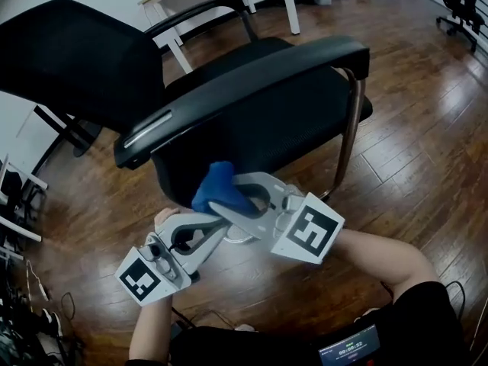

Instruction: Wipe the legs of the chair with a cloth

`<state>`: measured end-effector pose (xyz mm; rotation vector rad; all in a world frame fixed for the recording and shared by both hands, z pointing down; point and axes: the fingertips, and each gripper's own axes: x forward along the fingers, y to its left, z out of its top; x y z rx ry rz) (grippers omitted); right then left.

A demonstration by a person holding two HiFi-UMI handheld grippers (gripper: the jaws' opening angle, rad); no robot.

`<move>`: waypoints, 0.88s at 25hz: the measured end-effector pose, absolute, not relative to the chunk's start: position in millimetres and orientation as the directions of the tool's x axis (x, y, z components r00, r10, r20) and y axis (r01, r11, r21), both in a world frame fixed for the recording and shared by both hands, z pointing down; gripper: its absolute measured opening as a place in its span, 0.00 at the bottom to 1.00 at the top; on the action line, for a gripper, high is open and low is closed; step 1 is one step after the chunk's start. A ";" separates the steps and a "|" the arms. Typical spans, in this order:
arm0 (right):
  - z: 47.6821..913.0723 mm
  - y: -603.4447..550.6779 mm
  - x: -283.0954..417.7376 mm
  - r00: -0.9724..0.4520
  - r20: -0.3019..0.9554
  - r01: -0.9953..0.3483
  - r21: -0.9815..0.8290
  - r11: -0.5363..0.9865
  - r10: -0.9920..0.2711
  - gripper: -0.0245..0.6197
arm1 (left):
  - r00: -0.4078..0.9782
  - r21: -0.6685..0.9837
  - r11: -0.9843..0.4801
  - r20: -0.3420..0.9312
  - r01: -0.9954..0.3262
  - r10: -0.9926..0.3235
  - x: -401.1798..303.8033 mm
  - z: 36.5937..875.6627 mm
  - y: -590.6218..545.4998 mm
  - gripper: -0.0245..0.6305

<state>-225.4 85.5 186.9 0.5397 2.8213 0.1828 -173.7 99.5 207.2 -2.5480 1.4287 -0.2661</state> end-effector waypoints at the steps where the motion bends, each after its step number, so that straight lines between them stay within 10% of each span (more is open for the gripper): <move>1: 188.9 72.3 -212.0 -0.908 -0.236 0.317 0.153 0.936 0.346 0.13 | 0.539 -0.252 -0.531 0.042 -0.809 -0.841 -166.8 206.6 92.3 0.04; 10: 139.6 -148.1 -60.1 -0.921 -0.271 -0.319 0.103 0.942 -0.282 0.13 | 0.668 -0.295 -0.655 0.068 -0.696 -0.741 -91.6 212.4 10.1 0.04; 22: 138.5 -162.5 -57.1 -0.917 -0.293 -0.325 0.159 0.932 -0.270 0.13 | 0.631 -0.204 -0.624 0.038 -0.755 -0.775 -106.7 230.2 22.7 0.04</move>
